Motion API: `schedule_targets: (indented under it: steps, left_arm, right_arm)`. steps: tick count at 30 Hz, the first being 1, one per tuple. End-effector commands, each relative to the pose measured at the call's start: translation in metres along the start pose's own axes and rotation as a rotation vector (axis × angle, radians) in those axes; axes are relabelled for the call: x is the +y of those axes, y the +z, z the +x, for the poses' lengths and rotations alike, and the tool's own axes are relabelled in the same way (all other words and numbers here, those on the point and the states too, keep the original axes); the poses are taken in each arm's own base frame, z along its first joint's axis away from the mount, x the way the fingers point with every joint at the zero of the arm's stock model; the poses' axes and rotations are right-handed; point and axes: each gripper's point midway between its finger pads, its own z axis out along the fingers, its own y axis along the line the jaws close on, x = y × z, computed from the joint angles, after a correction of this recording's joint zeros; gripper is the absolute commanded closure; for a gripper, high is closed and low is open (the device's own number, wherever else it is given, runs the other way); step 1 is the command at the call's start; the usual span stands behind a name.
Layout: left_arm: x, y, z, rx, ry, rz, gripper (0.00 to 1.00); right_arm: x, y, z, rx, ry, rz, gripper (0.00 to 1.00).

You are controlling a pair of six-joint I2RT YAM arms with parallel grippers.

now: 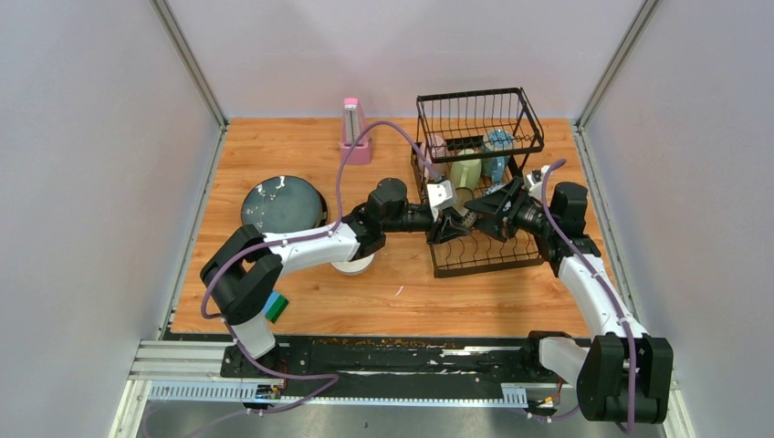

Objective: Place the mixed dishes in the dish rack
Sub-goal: Turn the bowl upside down on the dish rack.

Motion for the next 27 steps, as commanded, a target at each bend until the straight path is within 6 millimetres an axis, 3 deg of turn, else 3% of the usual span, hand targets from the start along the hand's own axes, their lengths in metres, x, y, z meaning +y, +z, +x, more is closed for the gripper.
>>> schedule_targets:
  steps: [1,3,15,24,27]
  left_arm:
    - [-0.005,0.008,-0.043,-0.11,0.059,0.033,0.62]
    - [-0.003,0.008,-0.041,-0.102,0.055,0.028,0.54]
    - [0.002,0.001,-0.024,-0.048,0.035,-0.015,0.35]
    - [0.011,-0.031,-0.031,-0.068,-0.032,-0.082,0.22]
    - [0.015,-0.044,-0.031,-0.077,-0.052,-0.119,0.14]
  right_arm:
    - [0.019,-0.004,-0.01,-0.061,-0.091,-0.023,0.55]
    - [0.015,-0.004,-0.01,-0.068,-0.085,-0.002,0.55]
    - [-0.001,-0.008,-0.026,-0.157,-0.125,0.122,0.57]
    - [-0.012,-0.013,-0.043,-0.213,-0.227,0.243,0.6]
    - [-0.015,-0.016,-0.052,-0.238,-0.285,0.312,0.6]
